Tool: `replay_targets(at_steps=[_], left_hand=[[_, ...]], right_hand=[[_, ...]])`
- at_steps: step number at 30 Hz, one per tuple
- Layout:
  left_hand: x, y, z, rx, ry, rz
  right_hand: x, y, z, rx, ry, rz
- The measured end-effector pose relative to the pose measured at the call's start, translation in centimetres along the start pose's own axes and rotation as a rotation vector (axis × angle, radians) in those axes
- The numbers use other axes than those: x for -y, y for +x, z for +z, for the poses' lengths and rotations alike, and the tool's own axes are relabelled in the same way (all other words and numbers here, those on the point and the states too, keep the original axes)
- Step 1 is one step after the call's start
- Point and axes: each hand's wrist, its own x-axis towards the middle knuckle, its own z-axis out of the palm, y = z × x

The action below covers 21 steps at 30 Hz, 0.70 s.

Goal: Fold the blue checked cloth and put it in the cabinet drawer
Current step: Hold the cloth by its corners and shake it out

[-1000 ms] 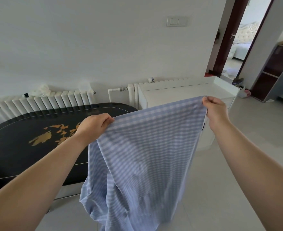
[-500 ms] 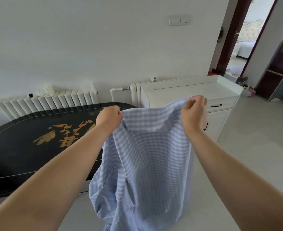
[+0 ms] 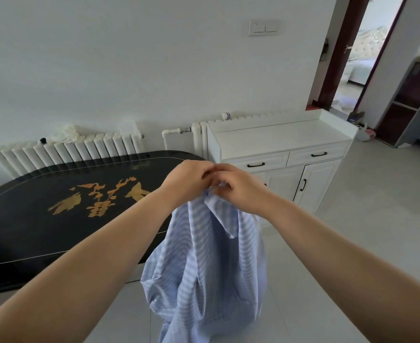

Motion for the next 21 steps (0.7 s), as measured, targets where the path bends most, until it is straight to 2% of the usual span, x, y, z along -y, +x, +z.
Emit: replay_targets(at_steps=[3, 9, 15, 17, 20, 21], left_hand=[[0.0, -0.4, -0.2, -0.004, -0.090, -0.023], [-0.5, -1.3, -0.1, -0.047, -0.287, -0.105], [2.5, -4.9, 2.6, -0.161, -0.706, -0.328], [3.5, -6.3, 4.9, -0.080, -0.762, -0.390], [5.1, -7.9, 8.2, 0.160, -0.613, -0.406], [5.7, -8.1, 8.9, 0.179, -0.566, -0.397]], right_hand=[[0.0, -0.1, 0.3, -0.015, -0.042, 0.026], [-0.8, -0.1, -0.2, -0.081, -0.212, -0.069], [-1.3, 0.9, -3.1, -0.331, -0.226, -0.016], [-1.3, 1.6, -4.3, -0.445, -0.203, 0.055], [-1.8, 2.6, -6.3, -0.602, -0.102, 0.145], [-2.1, 2.8, -6.9, -0.635, -0.066, 0.161]])
